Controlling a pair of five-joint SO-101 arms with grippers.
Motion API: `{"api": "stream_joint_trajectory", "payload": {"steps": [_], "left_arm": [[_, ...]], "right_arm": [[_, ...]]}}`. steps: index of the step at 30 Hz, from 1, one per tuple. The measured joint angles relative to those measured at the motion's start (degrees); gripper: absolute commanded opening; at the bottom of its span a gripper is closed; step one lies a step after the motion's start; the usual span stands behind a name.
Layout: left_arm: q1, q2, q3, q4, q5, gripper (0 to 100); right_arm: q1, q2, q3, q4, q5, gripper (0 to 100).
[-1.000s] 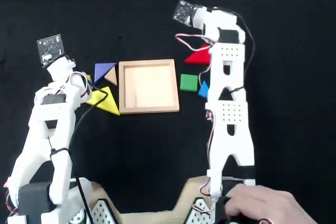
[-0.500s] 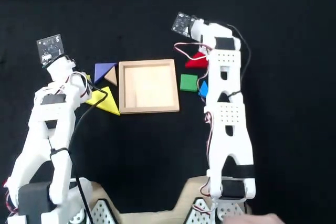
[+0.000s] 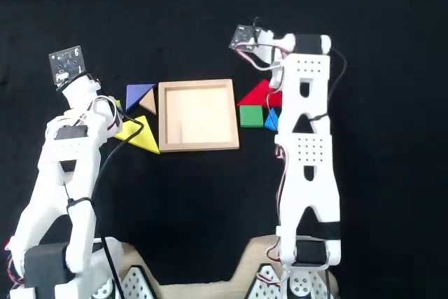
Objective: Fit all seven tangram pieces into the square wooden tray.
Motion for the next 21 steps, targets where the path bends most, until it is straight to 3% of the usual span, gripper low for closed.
{"api": "stream_joint_trajectory", "payload": {"steps": [8, 14, 21], "left_arm": [[0.00, 0.00, 0.00, 0.00, 0.00, 14], [0.00, 0.00, 0.00, 0.00, 0.00, 14], [0.00, 0.00, 0.00, 0.00, 0.00, 14]], "right_arm": [[0.53, -11.96, 0.09, 0.18, -0.09, 2.6], [-1.14, -14.07, 10.55, 0.18, -2.99, 34.7], [-1.41, -16.88, 32.88, 0.18, 11.96, 32.2]]}}
